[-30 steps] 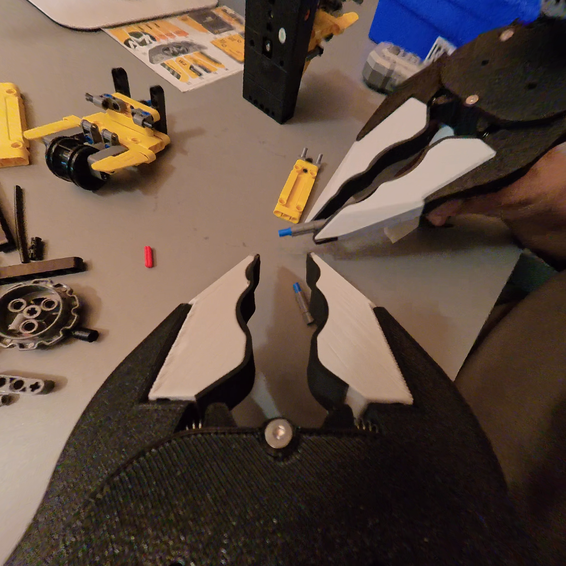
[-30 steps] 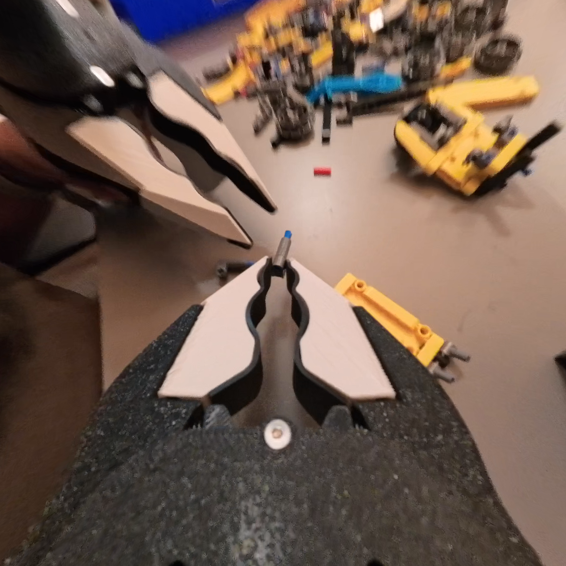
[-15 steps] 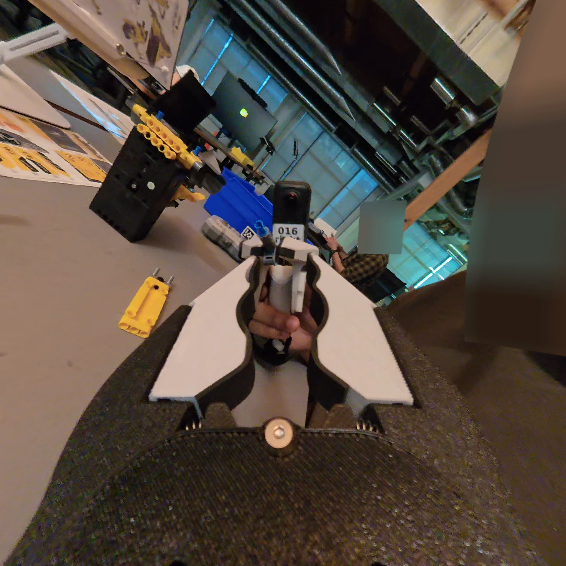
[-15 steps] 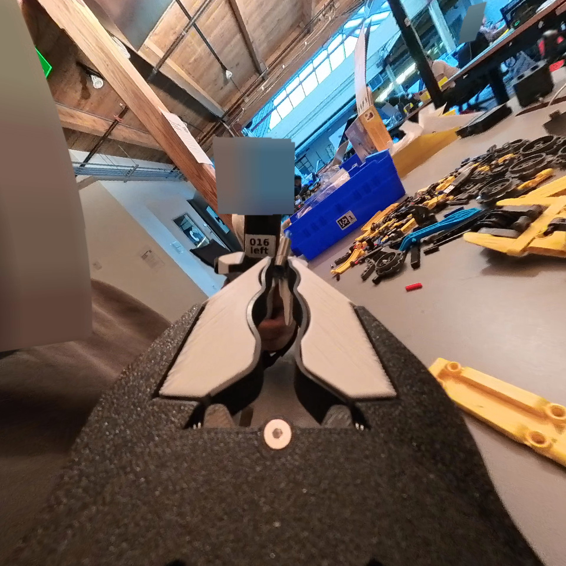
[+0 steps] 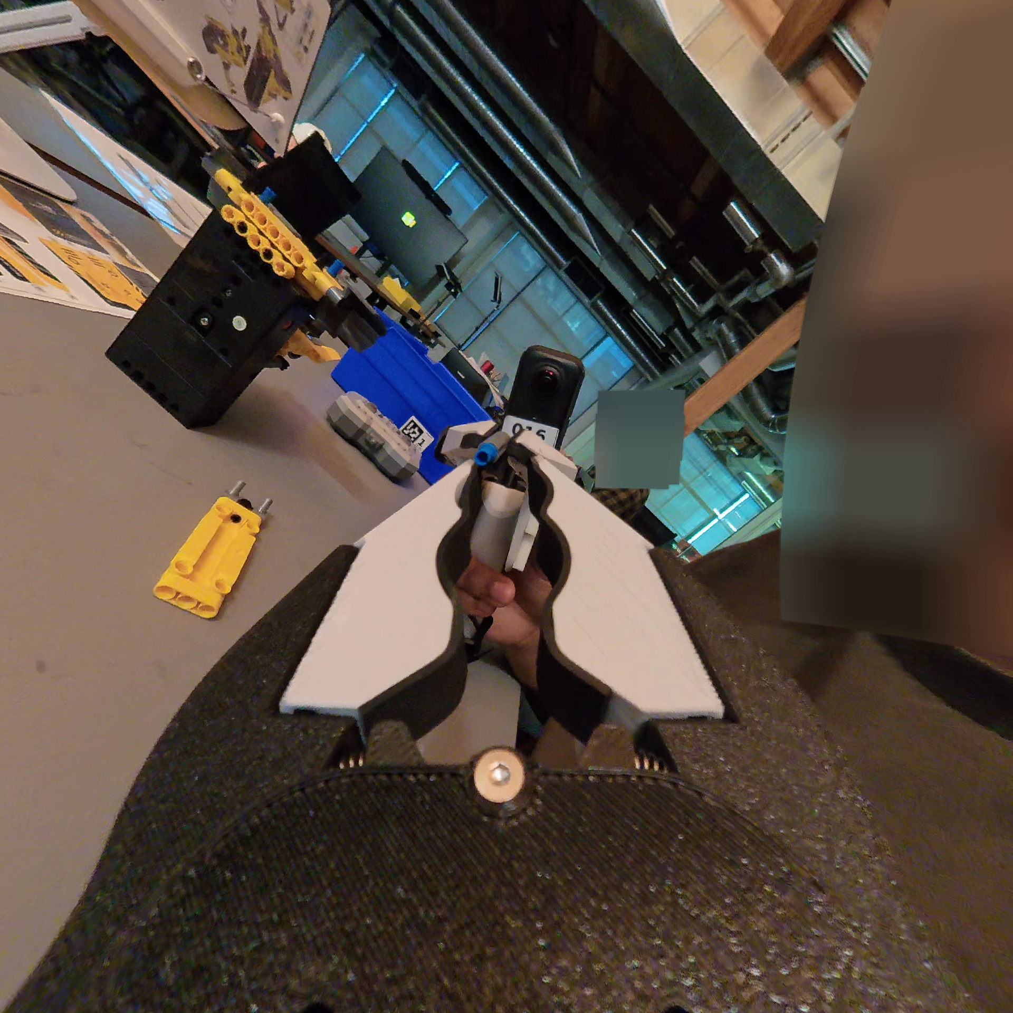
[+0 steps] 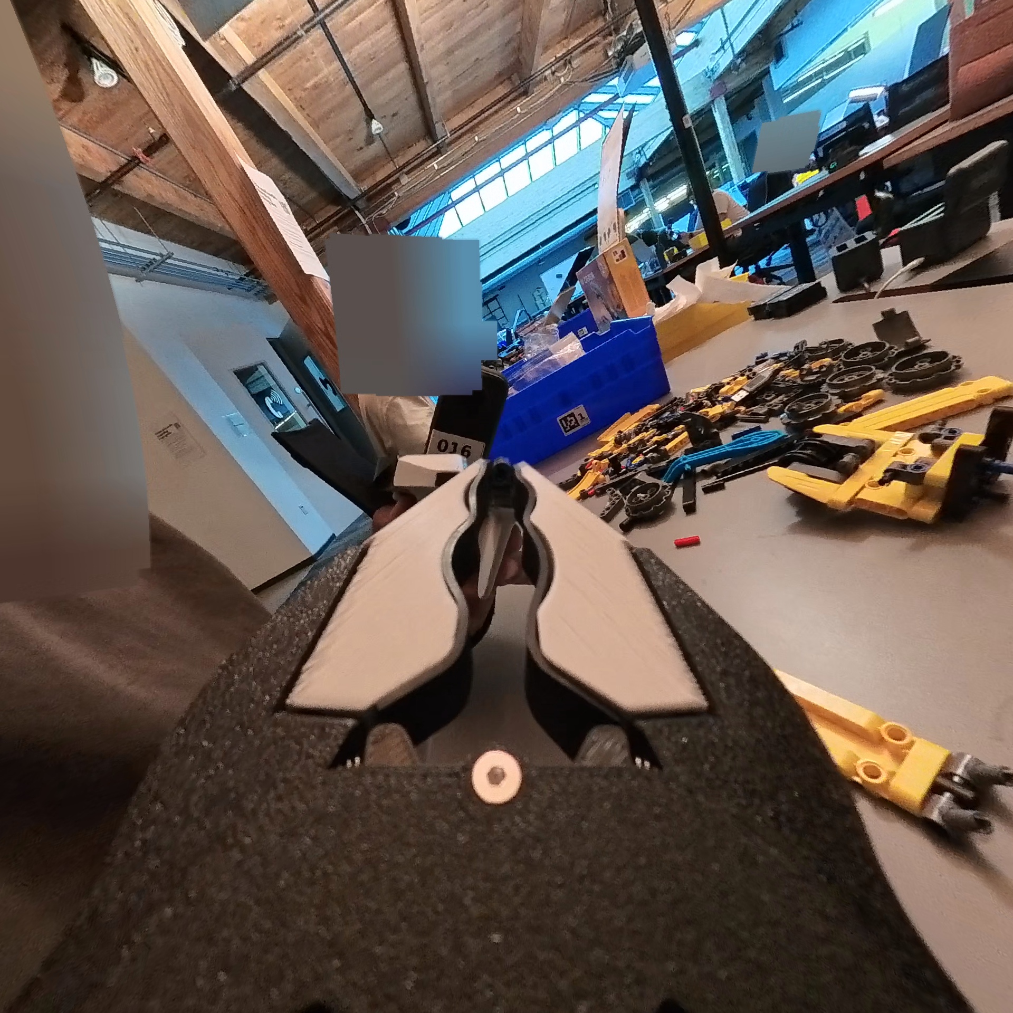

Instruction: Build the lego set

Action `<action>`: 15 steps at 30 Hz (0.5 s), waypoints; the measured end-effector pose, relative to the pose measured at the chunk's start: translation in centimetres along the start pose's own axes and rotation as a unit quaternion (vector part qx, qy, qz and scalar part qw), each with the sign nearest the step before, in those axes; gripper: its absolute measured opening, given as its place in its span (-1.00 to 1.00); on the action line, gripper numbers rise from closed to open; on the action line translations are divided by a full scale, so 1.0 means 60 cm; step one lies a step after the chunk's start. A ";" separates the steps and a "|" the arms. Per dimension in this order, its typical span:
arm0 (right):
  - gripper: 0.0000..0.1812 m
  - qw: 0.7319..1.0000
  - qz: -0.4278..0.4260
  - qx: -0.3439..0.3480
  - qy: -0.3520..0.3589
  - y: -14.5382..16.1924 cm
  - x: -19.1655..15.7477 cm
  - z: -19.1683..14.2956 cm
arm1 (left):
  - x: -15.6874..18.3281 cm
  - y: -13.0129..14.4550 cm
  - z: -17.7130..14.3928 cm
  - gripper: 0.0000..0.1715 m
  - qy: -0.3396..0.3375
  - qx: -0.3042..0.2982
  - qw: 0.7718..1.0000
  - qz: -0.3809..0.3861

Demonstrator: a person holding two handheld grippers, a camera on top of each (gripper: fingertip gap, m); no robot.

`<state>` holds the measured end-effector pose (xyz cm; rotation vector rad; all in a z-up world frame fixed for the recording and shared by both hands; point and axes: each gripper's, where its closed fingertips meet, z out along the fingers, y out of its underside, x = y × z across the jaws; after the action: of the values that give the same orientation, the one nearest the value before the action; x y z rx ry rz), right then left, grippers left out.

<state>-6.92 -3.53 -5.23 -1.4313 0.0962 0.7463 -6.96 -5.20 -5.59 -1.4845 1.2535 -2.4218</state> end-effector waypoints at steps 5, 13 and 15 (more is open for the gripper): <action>-0.92 1.000 0.005 -0.002 0.008 0.001 0.005 -0.009 | -0.005 0.006 0.006 -0.89 -0.016 -0.007 1.000 0.013; -0.95 1.000 -0.011 -0.019 0.020 0.006 0.008 -0.016 | -0.003 0.020 0.003 -1.00 -0.044 -0.036 0.996 0.068; -1.00 0.999 -0.020 -0.028 0.037 0.011 0.015 -0.021 | -0.010 0.030 0.006 -1.00 -0.071 -0.053 0.991 0.096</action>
<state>-6.09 -4.33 -6.45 -1.5113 0.1042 0.6679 -7.00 -6.38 -7.15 -1.4549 1.4416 -2.1215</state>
